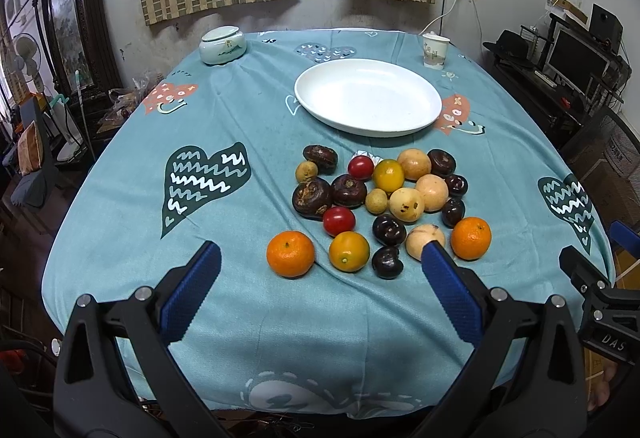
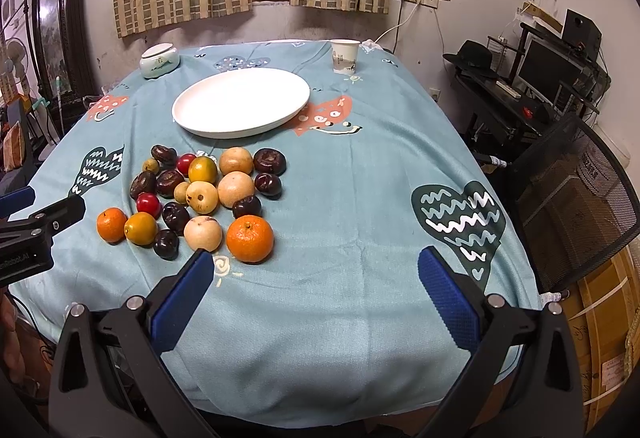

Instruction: Organize fruits

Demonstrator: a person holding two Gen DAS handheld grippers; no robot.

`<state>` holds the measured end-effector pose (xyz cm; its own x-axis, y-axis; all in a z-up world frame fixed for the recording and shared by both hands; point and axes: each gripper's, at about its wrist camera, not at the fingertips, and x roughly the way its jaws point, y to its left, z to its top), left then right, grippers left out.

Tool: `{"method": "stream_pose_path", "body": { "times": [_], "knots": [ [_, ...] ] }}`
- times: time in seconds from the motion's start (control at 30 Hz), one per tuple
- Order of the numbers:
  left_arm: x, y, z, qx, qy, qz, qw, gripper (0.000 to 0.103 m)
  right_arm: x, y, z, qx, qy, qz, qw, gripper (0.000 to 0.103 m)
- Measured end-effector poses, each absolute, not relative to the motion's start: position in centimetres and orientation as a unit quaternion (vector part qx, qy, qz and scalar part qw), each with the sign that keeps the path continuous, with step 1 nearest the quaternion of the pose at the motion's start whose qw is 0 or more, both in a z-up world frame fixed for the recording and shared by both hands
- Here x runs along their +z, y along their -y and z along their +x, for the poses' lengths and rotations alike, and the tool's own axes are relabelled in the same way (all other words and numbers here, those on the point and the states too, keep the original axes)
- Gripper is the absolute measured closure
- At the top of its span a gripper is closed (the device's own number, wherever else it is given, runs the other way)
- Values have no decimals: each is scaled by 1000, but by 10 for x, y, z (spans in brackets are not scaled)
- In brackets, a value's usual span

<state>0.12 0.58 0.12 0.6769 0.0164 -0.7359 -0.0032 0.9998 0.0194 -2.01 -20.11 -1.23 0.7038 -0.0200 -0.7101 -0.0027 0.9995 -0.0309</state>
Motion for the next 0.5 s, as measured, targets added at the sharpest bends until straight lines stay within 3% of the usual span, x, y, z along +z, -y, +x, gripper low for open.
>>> {"method": "stream_pose_path", "body": {
  "times": [0.5],
  "knots": [
    [-20, -23, 3, 23, -415, 13, 910, 2, -29, 199, -11, 60, -402, 0, 914, 1]
  ]
}}
